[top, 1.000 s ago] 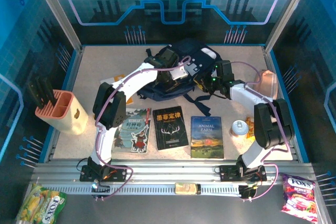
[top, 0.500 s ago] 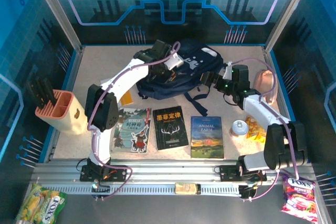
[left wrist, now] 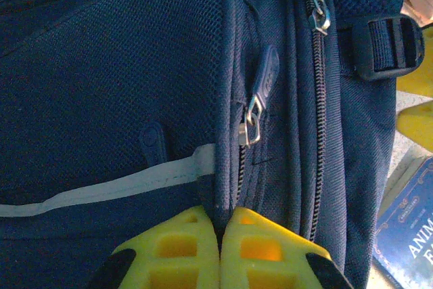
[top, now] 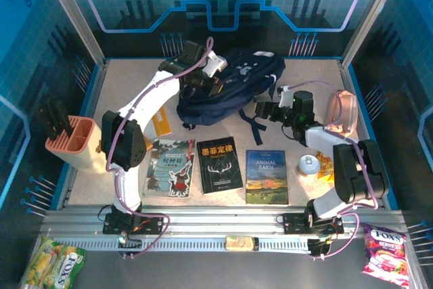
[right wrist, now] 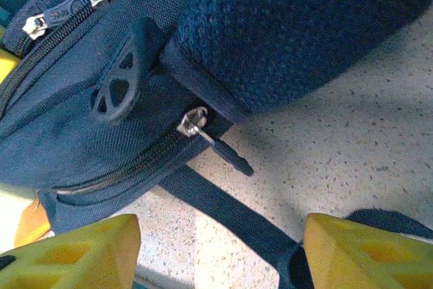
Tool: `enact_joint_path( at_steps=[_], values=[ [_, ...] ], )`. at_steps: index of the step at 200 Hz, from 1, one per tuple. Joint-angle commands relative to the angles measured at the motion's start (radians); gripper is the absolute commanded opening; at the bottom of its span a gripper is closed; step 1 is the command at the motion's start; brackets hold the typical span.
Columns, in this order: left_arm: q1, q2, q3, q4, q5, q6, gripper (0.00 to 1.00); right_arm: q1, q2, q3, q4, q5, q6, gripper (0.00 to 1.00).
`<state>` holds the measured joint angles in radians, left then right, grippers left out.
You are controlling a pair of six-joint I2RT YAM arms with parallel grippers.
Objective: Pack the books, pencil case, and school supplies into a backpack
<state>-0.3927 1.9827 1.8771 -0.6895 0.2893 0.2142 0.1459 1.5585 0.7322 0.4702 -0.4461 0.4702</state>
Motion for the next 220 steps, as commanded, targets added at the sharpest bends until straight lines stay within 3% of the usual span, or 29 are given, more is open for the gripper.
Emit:
enact_joint_path(
  at_steps=[1, 44, 135, 182, 220],
  values=[
    [0.014, -0.099, 0.054, 0.095, 0.078, -0.033, 0.0, 0.01, 0.052, 0.004, 0.199, -0.006, -0.003, 0.61],
    [0.02, -0.106, 0.038, 0.105, 0.084, -0.034, 0.0, 0.008, 0.17, 0.062, 0.246, -0.056, -0.011, 0.46],
    [0.025, -0.101, 0.031, 0.102, 0.083, -0.027, 0.0, 0.006, 0.266, 0.061, 0.463, -0.153, -0.011, 0.46],
    [0.025, -0.096, 0.034, 0.105, 0.076, -0.029, 0.0, 0.008, 0.257, 0.054, 0.454, -0.192, -0.038, 0.17],
    [0.026, -0.09, 0.041, 0.111, 0.065, -0.054, 0.0, 0.018, 0.213, 0.009, 0.442, -0.158, -0.084, 0.09]
  ],
)
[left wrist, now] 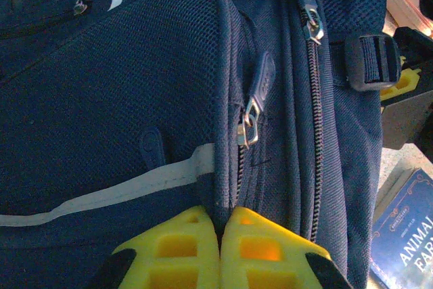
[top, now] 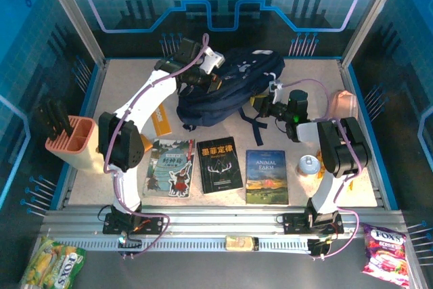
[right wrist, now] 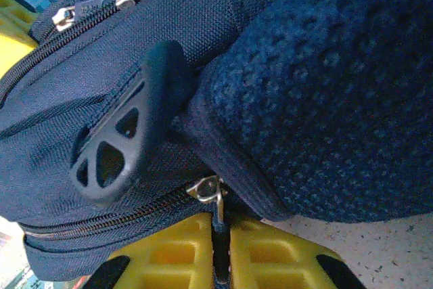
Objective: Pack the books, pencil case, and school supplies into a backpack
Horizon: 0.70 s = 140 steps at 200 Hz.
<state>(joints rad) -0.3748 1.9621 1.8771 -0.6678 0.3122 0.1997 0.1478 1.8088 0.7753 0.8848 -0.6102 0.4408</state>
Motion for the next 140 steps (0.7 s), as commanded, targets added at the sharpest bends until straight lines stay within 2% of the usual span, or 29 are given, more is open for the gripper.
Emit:
enact_joint_path(
  at_steps=[1, 55, 107, 140],
  values=[
    [0.008, -0.069, 0.042, 0.089, 0.042, -0.04, 0.0, 0.016, -0.039, -0.035, 0.026, 0.008, -0.057, 0.09],
    [0.008, -0.024, 0.053, 0.12, 0.018, -0.139, 0.0, 0.099, -0.151, -0.08, -0.106, 0.13, -0.187, 0.09],
    [0.005, 0.029, 0.056, 0.178, 0.003, -0.258, 0.0, 0.251, -0.231, -0.105, -0.203, 0.294, -0.266, 0.09],
    [-0.005, 0.066, 0.063, 0.209, 0.005, -0.321, 0.0, 0.355, -0.22, -0.077, -0.225, 0.352, -0.267, 0.09]
  ],
)
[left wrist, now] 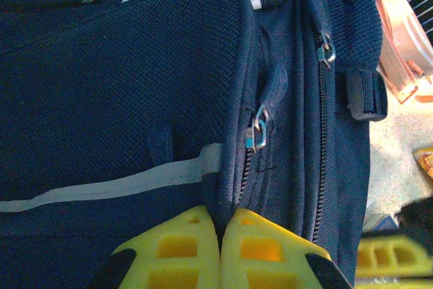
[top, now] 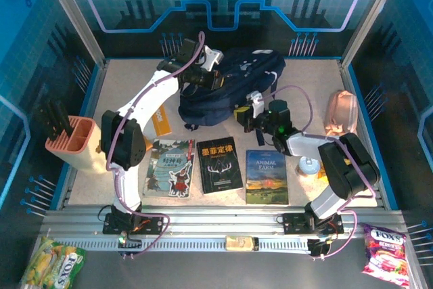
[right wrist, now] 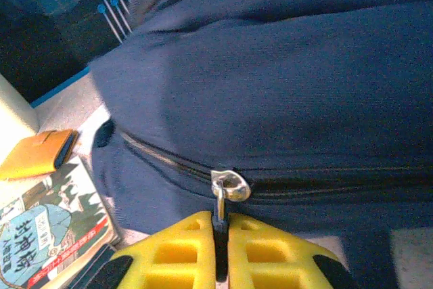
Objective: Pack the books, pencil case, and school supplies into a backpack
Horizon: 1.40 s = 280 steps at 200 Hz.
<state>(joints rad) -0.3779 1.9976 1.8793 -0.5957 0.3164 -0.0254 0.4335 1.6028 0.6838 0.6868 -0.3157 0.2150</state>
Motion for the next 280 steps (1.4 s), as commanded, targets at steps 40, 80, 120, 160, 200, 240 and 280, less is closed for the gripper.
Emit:
enact_joint_path(
  at_steps=[40, 80, 120, 160, 200, 240, 280],
  values=[
    [-0.01, 0.074, 0.088, 0.165, 0.014, -0.159, 0.0, 0.166, 0.07, 0.079, -0.05, 0.118, -0.017, 0.09],
    [-0.007, 0.089, 0.09, 0.166, 0.001, -0.173, 0.0, 0.152, 0.046, 0.05, -0.015, 0.142, 0.045, 0.15],
    [0.004, 0.064, 0.073, 0.171, 0.009, -0.166, 0.0, 0.065, -0.144, -0.032, -0.125, 0.138, 0.171, 0.45],
    [0.005, 0.07, 0.073, 0.199, 0.02, -0.191, 0.0, 0.019, -0.306, 0.067, -0.559, 0.227, 0.363, 0.71],
    [0.005, 0.076, 0.073, 0.211, 0.036, -0.209, 0.0, -0.103, -0.275, 0.19, -0.826, 0.117, 0.861, 0.65],
    [0.004, 0.076, 0.069, 0.203, 0.062, -0.21, 0.0, -0.108, -0.157, 0.314, -0.807, 0.041, 1.079, 0.62],
    [0.002, 0.077, 0.065, 0.192, 0.085, -0.209, 0.0, -0.084, -0.067, 0.39, -0.752, 0.029, 1.152, 0.6]
  ],
)
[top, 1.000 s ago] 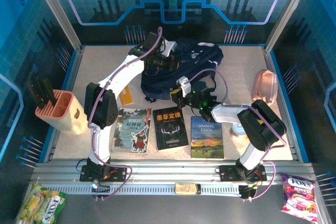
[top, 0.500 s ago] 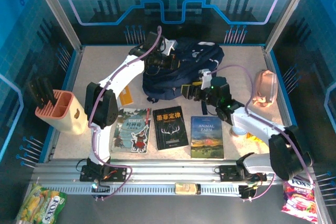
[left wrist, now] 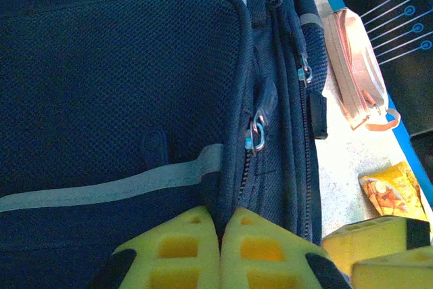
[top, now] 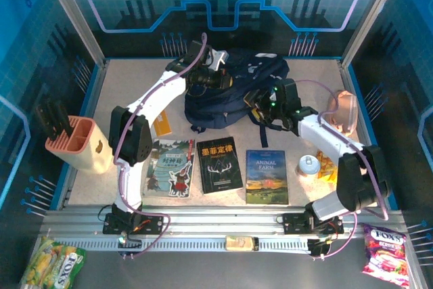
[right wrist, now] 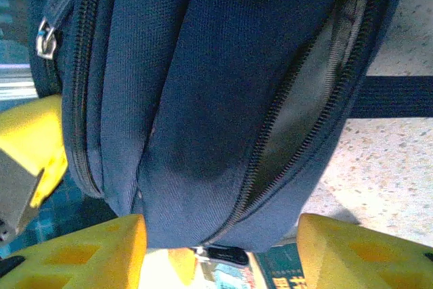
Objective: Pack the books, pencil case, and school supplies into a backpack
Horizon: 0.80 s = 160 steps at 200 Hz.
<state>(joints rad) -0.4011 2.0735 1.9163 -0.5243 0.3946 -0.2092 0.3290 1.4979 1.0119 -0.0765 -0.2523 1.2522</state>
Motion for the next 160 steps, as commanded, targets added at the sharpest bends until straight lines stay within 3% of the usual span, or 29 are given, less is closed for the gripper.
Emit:
enact_joint_path(
  at_steps=[1, 62, 86, 102, 129, 160],
  values=[
    [0.025, 0.001, 0.027, 0.121, 0.007, -0.025, 0.0, 0.021, 0.04, 0.063, 0.012, -0.034, 0.116, 0.6],
    [0.019, 0.003, 0.015, 0.12, 0.019, -0.022, 0.0, 0.065, 0.12, 0.126, 0.023, -0.062, 0.139, 0.57],
    [0.015, -0.001, 0.015, 0.11, 0.019, -0.016, 0.0, 0.073, 0.141, 0.141, 0.018, -0.067, 0.133, 0.52],
    [0.015, -0.019, 0.0, 0.106, 0.012, -0.017, 0.0, 0.07, 0.15, 0.148, 0.018, -0.066, 0.123, 0.42],
    [0.016, -0.104, -0.083, 0.089, -0.074, -0.039, 0.26, 0.065, 0.159, 0.163, 0.011, -0.059, 0.091, 0.22],
    [0.017, -0.286, -0.285, 0.108, -0.218, -0.093, 0.49, 0.065, 0.15, 0.168, 0.014, -0.059, 0.059, 0.14]
  ],
)
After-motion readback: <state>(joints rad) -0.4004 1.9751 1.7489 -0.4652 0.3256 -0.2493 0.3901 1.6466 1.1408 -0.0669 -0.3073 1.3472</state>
